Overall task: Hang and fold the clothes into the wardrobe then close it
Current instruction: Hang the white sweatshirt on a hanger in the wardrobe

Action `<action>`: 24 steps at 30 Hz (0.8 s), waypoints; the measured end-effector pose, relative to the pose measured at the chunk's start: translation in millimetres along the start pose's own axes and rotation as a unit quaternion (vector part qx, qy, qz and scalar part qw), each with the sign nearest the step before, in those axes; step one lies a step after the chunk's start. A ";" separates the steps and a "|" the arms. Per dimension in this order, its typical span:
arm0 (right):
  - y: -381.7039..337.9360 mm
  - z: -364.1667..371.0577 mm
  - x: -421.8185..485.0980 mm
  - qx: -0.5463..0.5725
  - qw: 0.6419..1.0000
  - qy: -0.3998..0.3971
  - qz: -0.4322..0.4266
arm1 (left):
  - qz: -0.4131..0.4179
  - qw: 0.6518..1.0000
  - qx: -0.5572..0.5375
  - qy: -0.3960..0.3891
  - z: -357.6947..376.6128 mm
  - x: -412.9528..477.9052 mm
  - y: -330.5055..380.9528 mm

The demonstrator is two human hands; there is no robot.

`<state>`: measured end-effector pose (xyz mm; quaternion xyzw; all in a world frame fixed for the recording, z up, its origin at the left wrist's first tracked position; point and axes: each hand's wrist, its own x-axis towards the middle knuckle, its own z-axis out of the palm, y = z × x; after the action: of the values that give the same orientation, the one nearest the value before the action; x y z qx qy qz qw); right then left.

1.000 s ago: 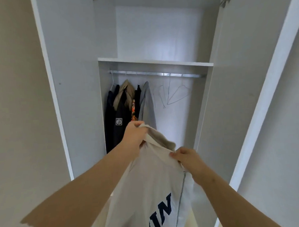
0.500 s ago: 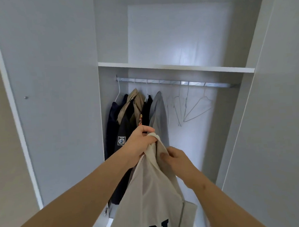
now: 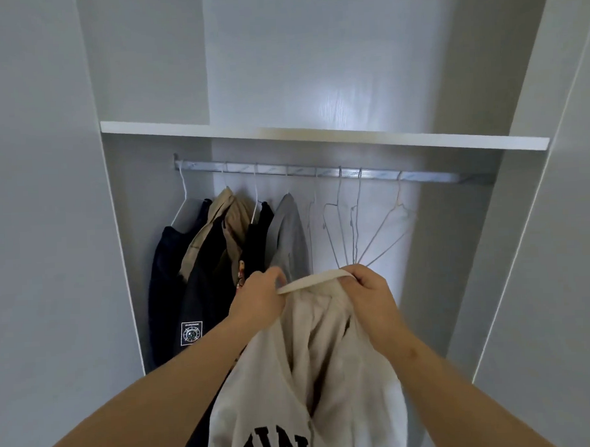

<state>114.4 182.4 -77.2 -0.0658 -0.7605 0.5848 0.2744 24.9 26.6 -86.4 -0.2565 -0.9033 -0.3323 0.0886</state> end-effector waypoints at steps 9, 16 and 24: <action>26.5 -15.5 65.5 0.086 0.995 0.011 0.044 | -0.217 0.970 -0.056 -0.094 53.1 42.3 -23.5; 45.5 -36.5 94.4 0.093 0.992 -0.009 0.087 | -0.192 0.930 -0.312 0.031 52.0 75.4 -2.8; 35.7 -19.2 106.5 0.089 0.990 -0.057 0.092 | -0.034 0.973 -0.215 -0.077 97.3 63.8 25.2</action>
<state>26.5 254.6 -70.8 -0.0774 -0.7108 0.6755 0.1803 -15.3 131.6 -125.6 -0.2639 -0.8228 -0.5010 -0.0496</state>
